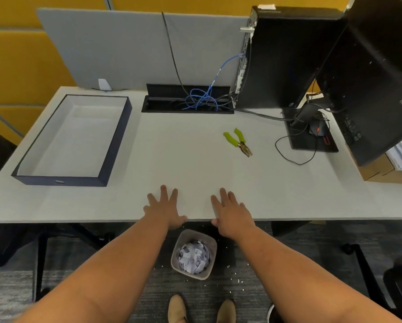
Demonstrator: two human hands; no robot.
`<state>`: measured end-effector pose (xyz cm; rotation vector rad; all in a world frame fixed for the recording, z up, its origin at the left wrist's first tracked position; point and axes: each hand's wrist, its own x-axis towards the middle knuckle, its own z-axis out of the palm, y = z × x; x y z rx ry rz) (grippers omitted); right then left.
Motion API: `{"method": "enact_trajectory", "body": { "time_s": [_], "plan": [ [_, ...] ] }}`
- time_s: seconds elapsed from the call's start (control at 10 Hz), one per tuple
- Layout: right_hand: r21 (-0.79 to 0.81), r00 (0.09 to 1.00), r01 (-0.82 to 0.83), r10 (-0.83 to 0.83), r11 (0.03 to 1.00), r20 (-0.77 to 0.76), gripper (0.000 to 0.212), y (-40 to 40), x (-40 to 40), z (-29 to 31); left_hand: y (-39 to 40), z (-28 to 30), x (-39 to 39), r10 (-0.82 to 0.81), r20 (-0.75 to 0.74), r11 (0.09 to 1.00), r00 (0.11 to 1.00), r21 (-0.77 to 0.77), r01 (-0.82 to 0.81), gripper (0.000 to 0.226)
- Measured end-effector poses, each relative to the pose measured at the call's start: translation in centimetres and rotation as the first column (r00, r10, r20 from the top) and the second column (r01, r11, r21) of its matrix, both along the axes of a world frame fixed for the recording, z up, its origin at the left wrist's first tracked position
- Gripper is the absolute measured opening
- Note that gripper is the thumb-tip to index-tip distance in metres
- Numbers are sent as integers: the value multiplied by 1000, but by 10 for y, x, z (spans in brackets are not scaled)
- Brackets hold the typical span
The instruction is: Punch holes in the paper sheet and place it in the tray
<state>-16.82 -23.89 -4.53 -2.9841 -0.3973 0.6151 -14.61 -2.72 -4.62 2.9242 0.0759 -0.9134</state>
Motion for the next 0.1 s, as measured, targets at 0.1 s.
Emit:
{"method": "enact_trajectory", "body": {
  "time_s": [0.1],
  "plan": [
    [51, 999, 30, -29, 998, -30, 68, -5, 9, 17, 4, 13, 6, 7, -42, 999, 999, -48, -9, 96]
  ]
}}
